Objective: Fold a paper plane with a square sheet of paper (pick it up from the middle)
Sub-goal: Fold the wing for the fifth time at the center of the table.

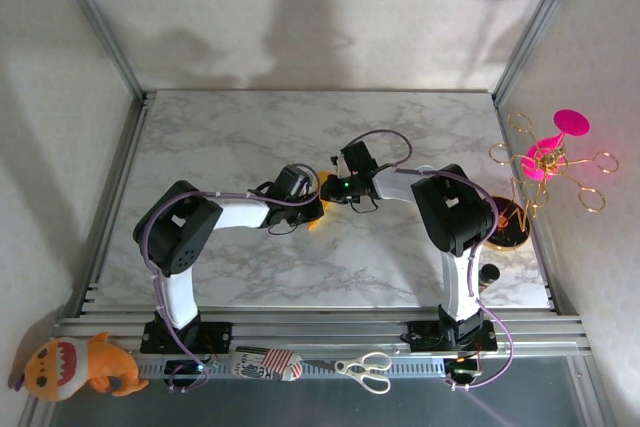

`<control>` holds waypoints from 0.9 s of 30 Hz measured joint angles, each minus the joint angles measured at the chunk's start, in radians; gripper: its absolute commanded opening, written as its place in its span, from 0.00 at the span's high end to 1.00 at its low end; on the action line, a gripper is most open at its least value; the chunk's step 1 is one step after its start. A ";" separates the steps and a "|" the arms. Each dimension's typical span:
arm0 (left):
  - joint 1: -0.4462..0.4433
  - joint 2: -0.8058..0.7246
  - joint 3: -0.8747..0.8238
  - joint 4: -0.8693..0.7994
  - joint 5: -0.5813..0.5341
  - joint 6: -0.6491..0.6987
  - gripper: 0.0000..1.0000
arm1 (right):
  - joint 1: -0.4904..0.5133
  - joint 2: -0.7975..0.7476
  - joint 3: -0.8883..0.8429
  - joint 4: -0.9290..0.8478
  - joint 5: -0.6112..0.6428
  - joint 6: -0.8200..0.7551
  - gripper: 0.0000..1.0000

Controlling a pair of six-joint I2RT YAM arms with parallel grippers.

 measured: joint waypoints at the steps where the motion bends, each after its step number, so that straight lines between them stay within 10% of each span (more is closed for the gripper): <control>1: 0.000 0.000 -0.003 0.006 -0.008 0.003 1.00 | -0.005 0.010 0.014 -0.008 -0.009 -0.010 0.88; 27: 0.000 0.000 -0.003 0.010 -0.018 0.021 1.00 | -0.040 -0.097 -0.008 0.033 0.102 -0.040 0.87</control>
